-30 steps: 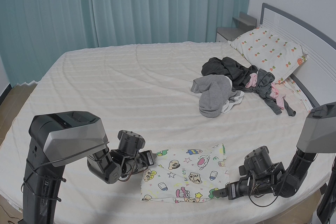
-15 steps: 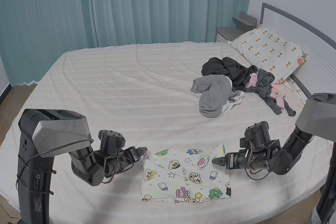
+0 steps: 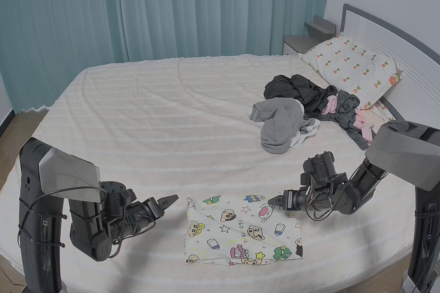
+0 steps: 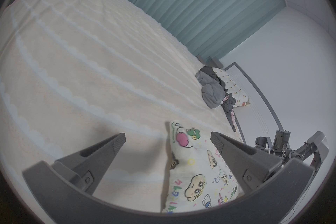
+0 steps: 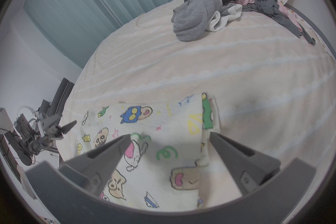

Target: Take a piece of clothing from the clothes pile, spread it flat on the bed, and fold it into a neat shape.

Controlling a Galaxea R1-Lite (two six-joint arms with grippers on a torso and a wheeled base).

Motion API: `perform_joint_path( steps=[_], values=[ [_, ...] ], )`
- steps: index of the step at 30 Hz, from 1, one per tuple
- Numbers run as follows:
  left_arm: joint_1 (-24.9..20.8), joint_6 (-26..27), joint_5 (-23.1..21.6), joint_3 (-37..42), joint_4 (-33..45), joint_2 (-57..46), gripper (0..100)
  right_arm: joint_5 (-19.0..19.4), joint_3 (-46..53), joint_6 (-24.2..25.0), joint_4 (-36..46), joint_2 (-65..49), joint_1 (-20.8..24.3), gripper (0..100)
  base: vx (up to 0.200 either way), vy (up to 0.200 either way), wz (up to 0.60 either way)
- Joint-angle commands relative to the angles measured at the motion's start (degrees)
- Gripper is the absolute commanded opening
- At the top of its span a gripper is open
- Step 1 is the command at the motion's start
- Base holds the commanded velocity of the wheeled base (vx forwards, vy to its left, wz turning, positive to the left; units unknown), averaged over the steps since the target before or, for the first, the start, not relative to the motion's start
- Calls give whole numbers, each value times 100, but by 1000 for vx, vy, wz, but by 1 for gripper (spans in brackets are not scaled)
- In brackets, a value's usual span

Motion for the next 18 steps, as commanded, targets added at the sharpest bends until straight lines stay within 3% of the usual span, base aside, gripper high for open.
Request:
perform_joint_path(
  steps=[1,18],
  values=[
    [17,9,-8,76,-111,82,100,-5,-110,13,-5,125,26,0,0,0,0],
    [-1,35,27,111,-111,91,100,-304,-286,171,-76,90,-106,0,0,0,0]
  ],
)
